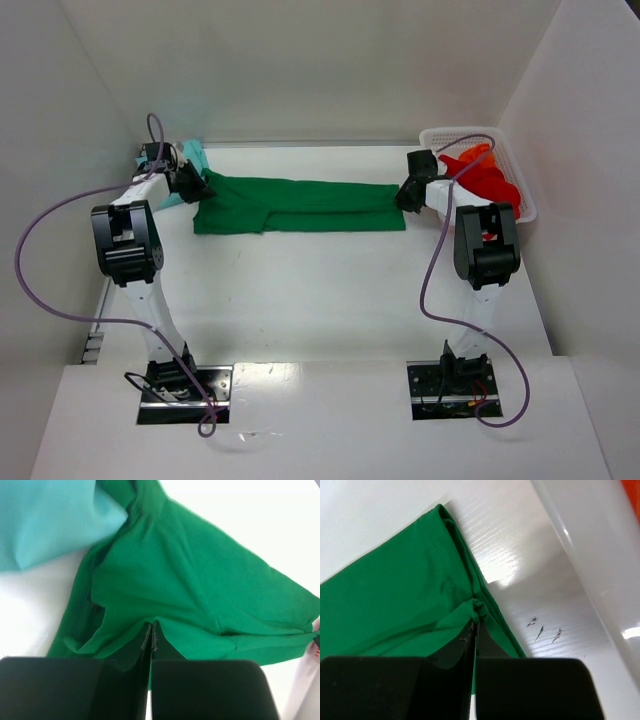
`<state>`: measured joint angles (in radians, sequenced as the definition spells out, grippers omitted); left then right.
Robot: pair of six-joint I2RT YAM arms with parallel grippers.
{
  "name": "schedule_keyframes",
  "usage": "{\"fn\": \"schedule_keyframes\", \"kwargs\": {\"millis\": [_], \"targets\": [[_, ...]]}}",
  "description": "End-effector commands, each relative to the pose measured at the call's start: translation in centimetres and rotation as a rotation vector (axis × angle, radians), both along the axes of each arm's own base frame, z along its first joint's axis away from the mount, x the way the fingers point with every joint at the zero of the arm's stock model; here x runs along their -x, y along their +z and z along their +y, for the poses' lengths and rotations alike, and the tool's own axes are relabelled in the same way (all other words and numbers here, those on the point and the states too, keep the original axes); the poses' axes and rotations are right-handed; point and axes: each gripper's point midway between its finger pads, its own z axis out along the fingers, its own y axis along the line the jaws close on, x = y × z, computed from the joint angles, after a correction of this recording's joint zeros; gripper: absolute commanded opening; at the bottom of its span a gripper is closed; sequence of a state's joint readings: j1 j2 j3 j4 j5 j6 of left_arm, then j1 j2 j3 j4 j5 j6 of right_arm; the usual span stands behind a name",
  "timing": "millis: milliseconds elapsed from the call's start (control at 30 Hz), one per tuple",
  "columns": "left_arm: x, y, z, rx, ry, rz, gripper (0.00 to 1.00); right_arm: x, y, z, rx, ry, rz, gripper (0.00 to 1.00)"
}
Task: Fold and stack the t-shirts
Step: Fold the other side of the tshirt into a rectangle
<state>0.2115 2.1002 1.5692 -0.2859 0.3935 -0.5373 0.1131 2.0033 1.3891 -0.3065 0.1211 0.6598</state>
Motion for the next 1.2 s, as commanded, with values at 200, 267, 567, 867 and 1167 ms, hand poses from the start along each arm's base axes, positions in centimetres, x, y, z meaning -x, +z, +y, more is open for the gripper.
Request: {"fn": "schedule_keyframes", "kwargs": {"millis": [200, 267, 567, 867, 1167], "targets": [[-3.0, 1.2, 0.6, -0.031, -0.062, -0.101, 0.01, -1.0, 1.3, -1.0, 0.02, -0.03, -0.072, 0.0], [-3.4, 1.7, 1.0, -0.045, -0.05, -0.095, 0.02, -1.0, 1.8, -1.0, 0.019, -0.031, -0.081, 0.0], [-3.1, 1.6, 0.8, -0.053, -0.075, -0.101, 0.49, -1.1, 2.0, 0.0, -0.022, 0.014, -0.088, 0.2], [0.3, 8.0, 0.9, -0.126, -0.054, -0.186, 0.74, -1.7, 7.9, 0.6, -0.035, 0.072, -0.231, 0.57], [6.7, 4.4, -0.5, -0.072, -0.024, -0.051, 0.75, -1.7, 11.6, 2.0, -0.043, 0.183, -0.318, 0.68]]}}
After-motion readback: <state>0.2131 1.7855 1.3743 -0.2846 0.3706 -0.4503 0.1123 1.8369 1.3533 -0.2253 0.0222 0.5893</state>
